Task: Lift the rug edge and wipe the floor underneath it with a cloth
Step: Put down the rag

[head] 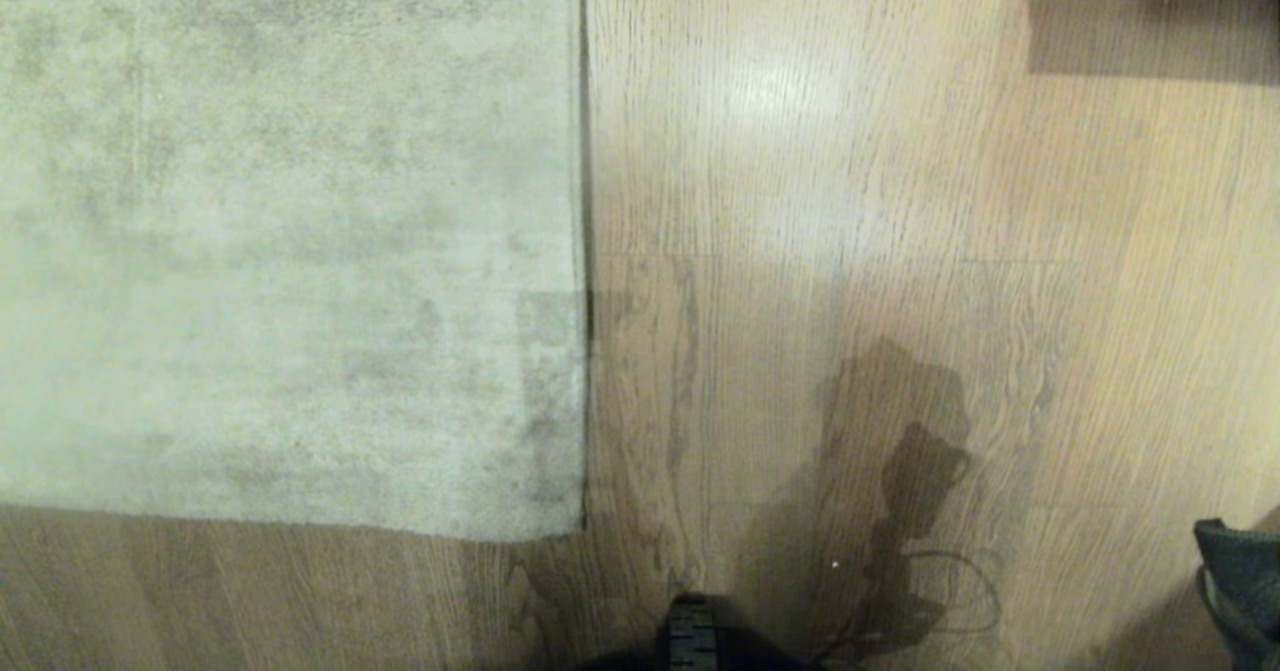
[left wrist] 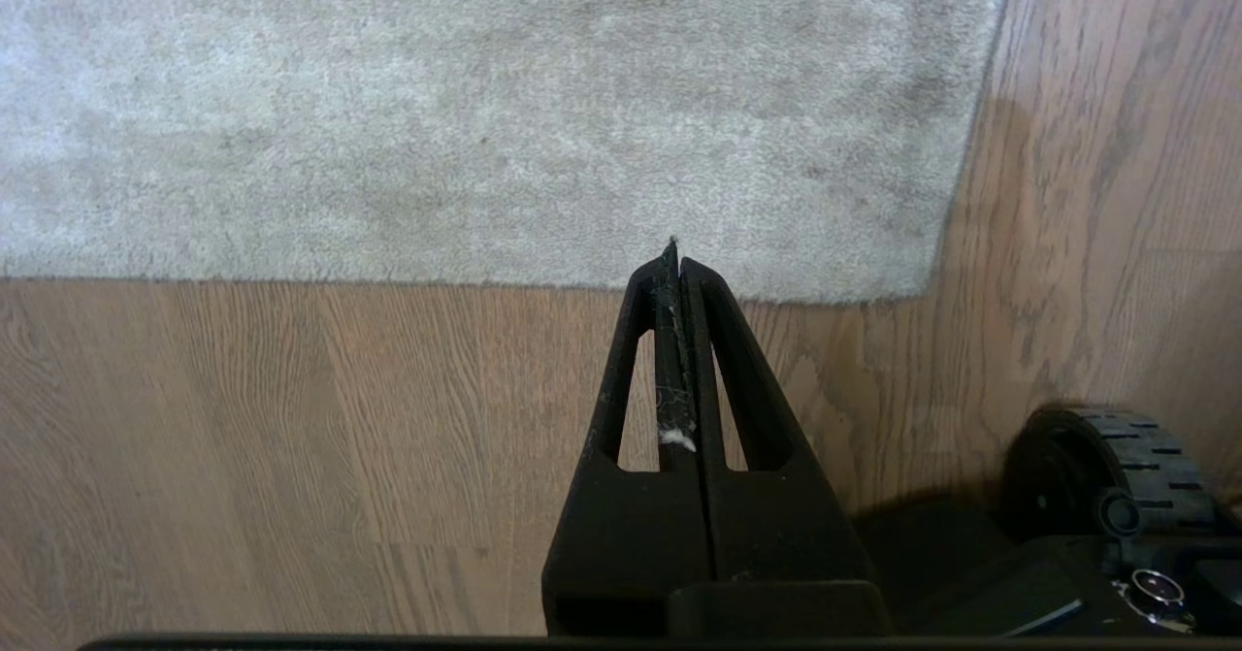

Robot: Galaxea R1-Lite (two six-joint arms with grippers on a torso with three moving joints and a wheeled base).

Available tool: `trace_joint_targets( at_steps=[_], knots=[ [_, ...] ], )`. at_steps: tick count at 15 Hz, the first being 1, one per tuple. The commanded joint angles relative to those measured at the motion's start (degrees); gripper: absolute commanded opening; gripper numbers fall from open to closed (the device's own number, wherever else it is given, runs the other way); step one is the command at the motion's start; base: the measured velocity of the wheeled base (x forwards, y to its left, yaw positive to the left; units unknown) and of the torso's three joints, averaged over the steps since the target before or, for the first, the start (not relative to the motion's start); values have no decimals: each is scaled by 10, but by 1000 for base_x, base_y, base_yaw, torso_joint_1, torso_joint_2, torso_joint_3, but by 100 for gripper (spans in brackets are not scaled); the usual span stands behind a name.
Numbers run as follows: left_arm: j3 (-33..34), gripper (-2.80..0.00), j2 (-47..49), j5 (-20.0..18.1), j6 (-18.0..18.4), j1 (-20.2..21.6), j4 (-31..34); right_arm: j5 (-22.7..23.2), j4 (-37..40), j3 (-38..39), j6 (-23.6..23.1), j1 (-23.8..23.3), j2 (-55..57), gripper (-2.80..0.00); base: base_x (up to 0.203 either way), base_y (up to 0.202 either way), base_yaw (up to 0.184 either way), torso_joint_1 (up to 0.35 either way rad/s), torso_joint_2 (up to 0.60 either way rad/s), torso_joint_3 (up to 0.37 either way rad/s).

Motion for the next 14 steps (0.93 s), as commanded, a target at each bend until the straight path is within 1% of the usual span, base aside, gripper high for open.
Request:
trace_joint_targets(
  at_steps=[1, 5, 7, 10, 12, 14],
  knots=[
    [0, -280, 0, 1, 0, 0, 0, -1, 0, 0, -2, 1, 1, -280, 0, 0, 0, 0, 0, 0],
    [0, -280, 0, 0, 0, 0, 0, 2, 1, 0, 5, 1, 1, -280, 0, 0, 0, 0, 0, 0],
    [0, -280, 0, 0, 0, 0, 0, 1, 4, -23, 5, 1, 18, -280, 0, 0, 0, 0, 0, 0],
    [0, -280, 0, 1, 0, 0, 0, 3, -11, -79, 7, 5, 140, -280, 0, 0, 0, 0, 0, 0],
    [0, -280, 0, 1, 0, 0, 0, -1, -47, -124, 8, 7, 252, -280, 0, 0, 0, 0, 0, 0],
    [0, -280, 0, 0, 0, 0, 0, -16, -89, -159, 6, 7, 365, -280, 0, 0, 0, 0, 0, 0]
  ],
)
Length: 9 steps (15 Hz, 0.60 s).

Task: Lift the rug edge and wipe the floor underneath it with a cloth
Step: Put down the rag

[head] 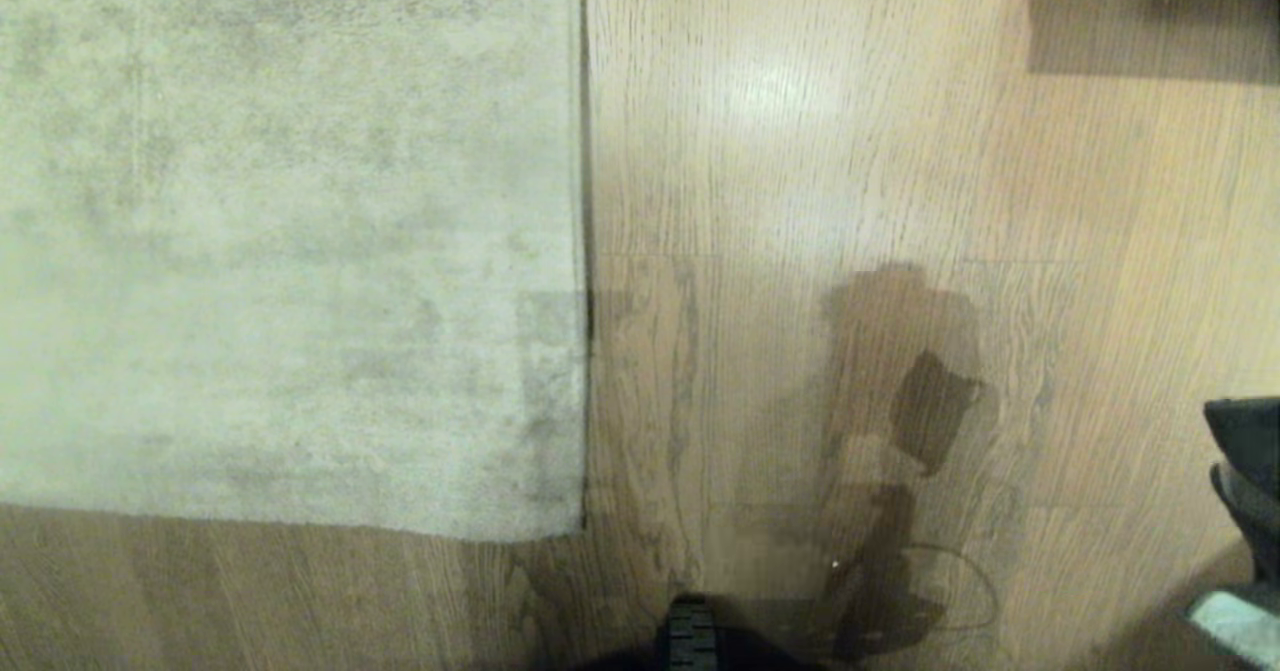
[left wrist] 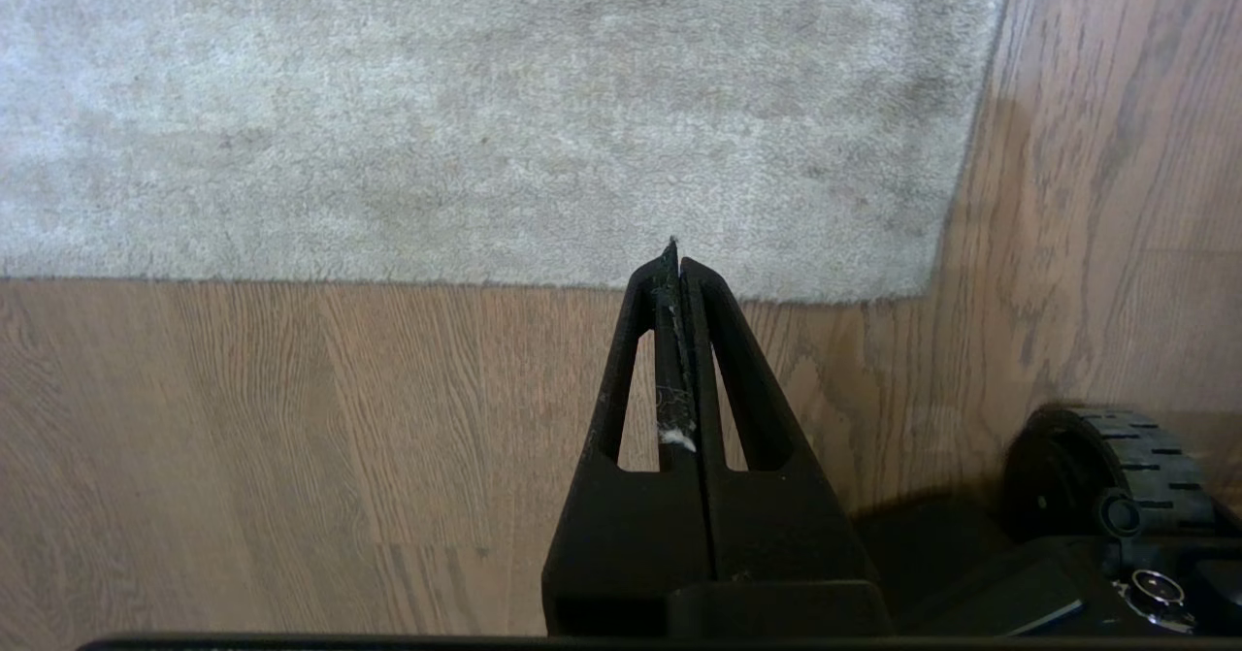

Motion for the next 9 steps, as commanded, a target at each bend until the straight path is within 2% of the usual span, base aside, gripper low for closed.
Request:
trace_joint_targets(
  at_steps=[1, 3, 7, 9],
  knots=[
    [0, -280, 0, 0, 0, 0, 0, -12, -47, -35, -1, -2, 182, -280, 0, 0, 0, 0, 0, 0],
    [0, -280, 0, 1, 0, 0, 0, -22, -108, -49, -3, -18, 264, -280, 0, 0, 0, 0, 0, 0],
    [0, -280, 0, 1, 0, 0, 0, -28, -205, -63, -24, -89, 390, -280, 0, 0, 0, 0, 0, 0],
    [0, -280, 0, 1, 0, 0, 0, -28, -269, -72, -31, -104, 459, -280, 0, 0, 0, 0, 0, 0]
  ],
)
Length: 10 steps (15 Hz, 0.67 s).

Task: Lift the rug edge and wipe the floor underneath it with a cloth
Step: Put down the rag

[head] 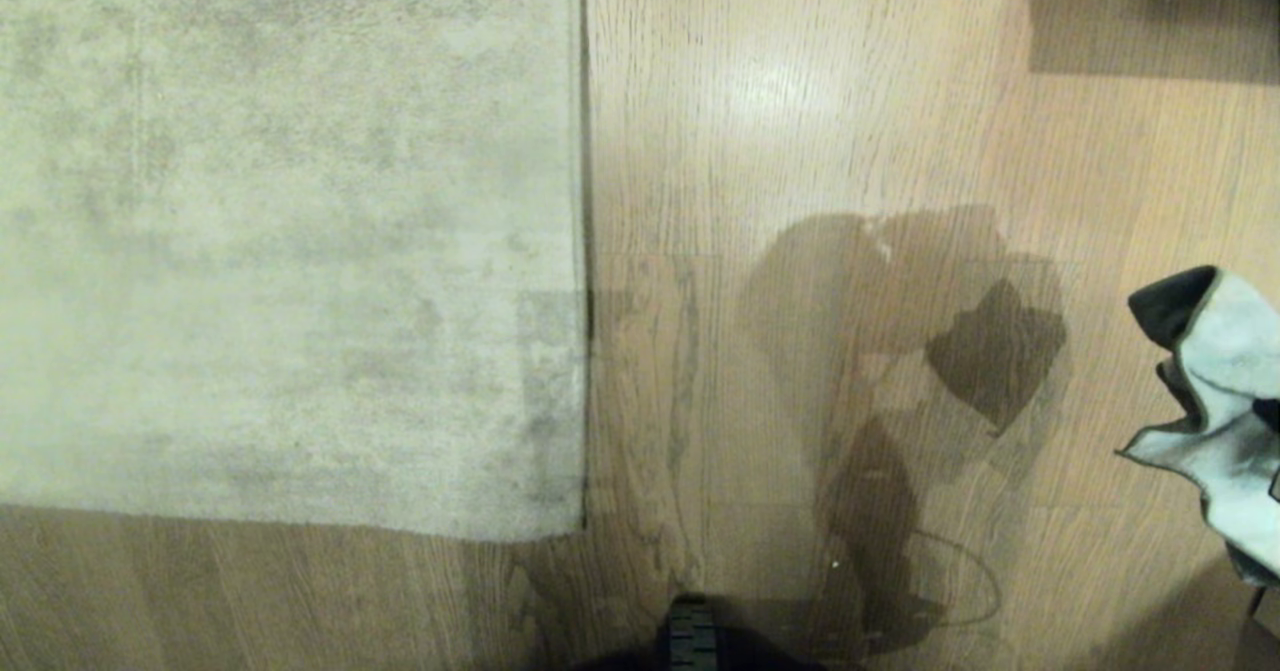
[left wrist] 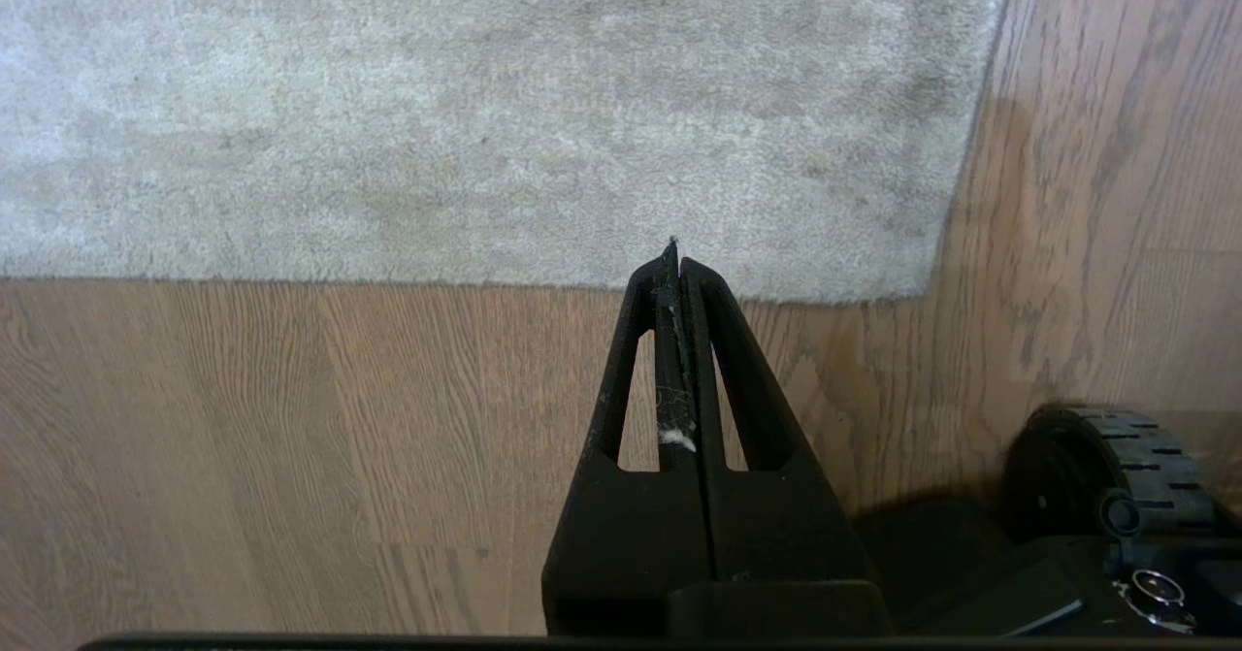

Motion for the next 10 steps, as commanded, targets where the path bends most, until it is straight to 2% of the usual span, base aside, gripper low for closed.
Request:
trace_joint_targets(
  at_steps=[1, 5, 6, 7, 10],
  knots=[
    [0, -280, 0, 0, 0, 0, 0, 0, -69, -16, -3, -19, 127, -280, 0, 0, 0, 0, 0, 0],
    [0, -280, 0, 1, 0, 0, 0, -3, -172, -67, -12, -33, 246, -280, 0, 0, 0, 0, 0, 0],
    [0, -280, 0, 1, 0, 0, 0, -2, -178, -78, -19, -38, 264, -220, 0, 0, 0, 0, 0, 0],
    [0, -280, 0, 1, 0, 0, 0, -2, -185, -92, -23, -45, 281, 0, 0, 0, 0, 0, 0, 0],
    [0, -280, 0, 1, 0, 0, 0, 0, -233, -111, -28, -69, 329, 0, 0, 0, 0, 0, 0, 0]
  ],
)
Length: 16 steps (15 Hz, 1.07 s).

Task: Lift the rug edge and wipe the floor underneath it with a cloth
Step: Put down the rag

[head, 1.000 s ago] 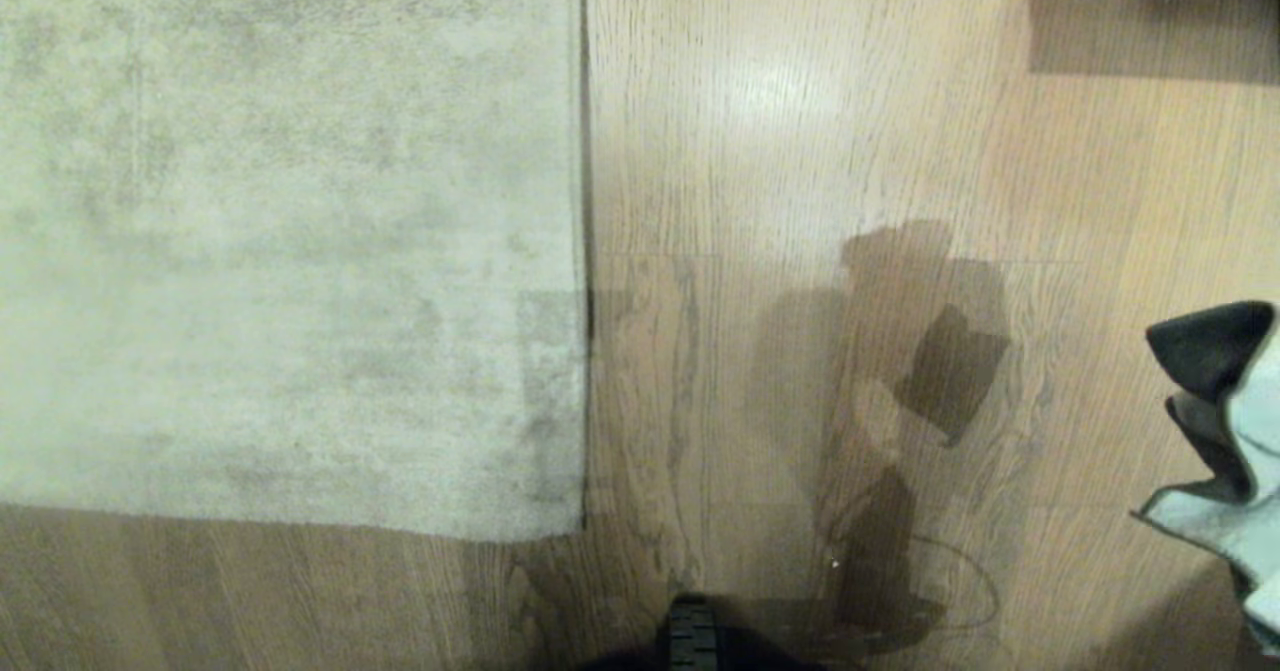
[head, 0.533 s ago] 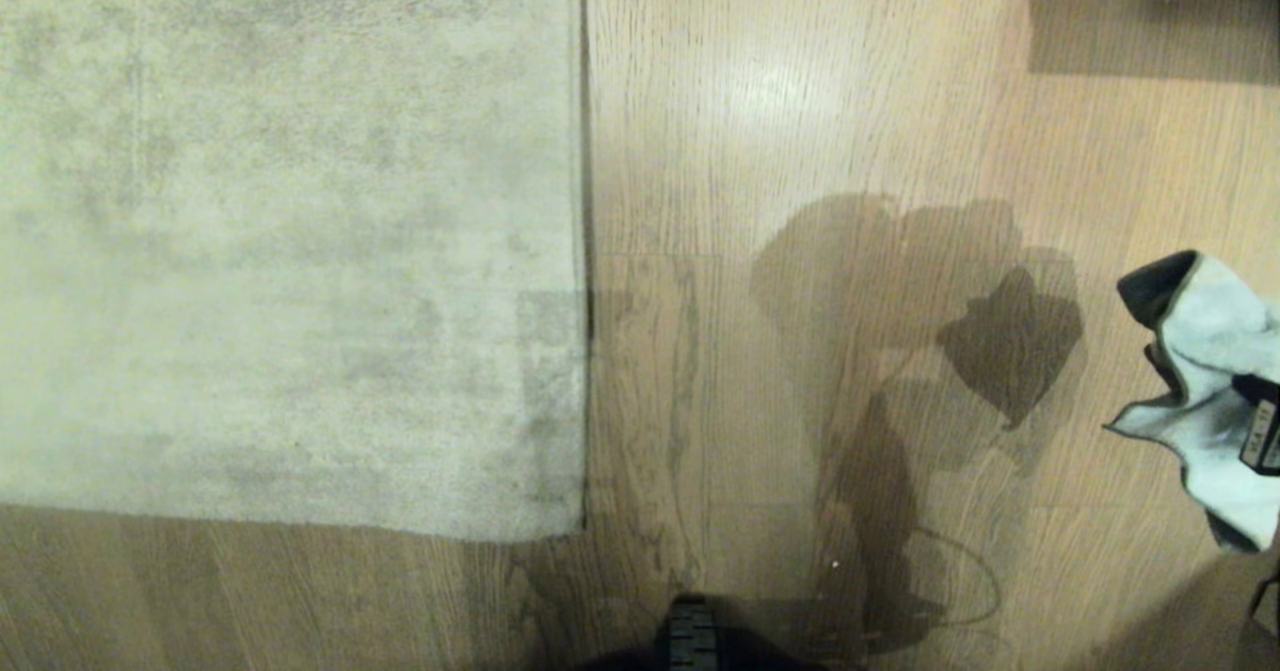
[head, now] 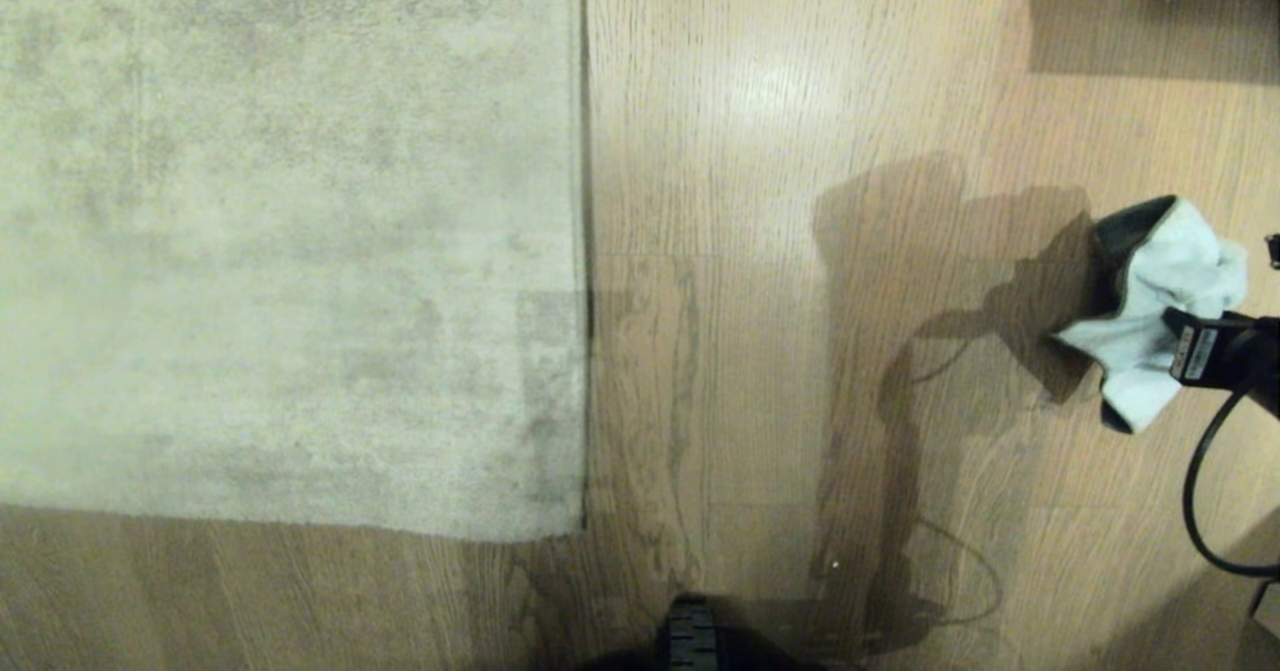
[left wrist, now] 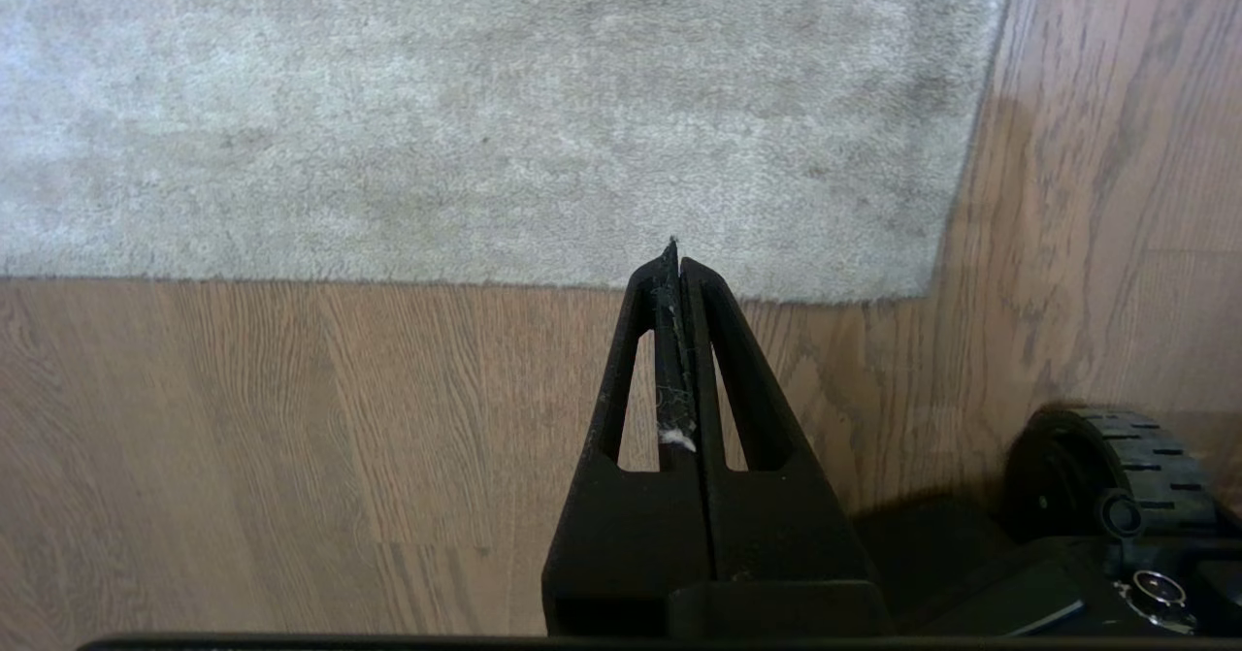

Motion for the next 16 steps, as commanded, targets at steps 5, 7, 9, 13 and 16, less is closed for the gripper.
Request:
trace_joint_targets(
  at_steps=[5, 7, 9, 13, 16],
  knots=[
    [0, -280, 0, 0, 0, 0, 0, 13, -67, -17, -18, -32, 66, 0, 0, 0, 0, 0, 0, 0],
    [0, -280, 0, 0, 0, 0, 0, 14, -63, -16, -29, -32, 53, 0, 0, 0, 0, 0, 0, 0],
    [0, -280, 0, 0, 0, 0, 0, 15, -58, -17, -32, -33, 34, 0, 0, 0, 0, 0, 0, 0],
    [0, -280, 0, 1, 0, 0, 0, 16, -22, -29, -34, -30, -26, 0, 0, 0, 0, 0, 0, 0],
    [0, -280, 0, 0, 0, 0, 0, 54, -7, -25, -35, -21, -39, 0, 0, 0, 0, 0, 0, 0]
  ],
)
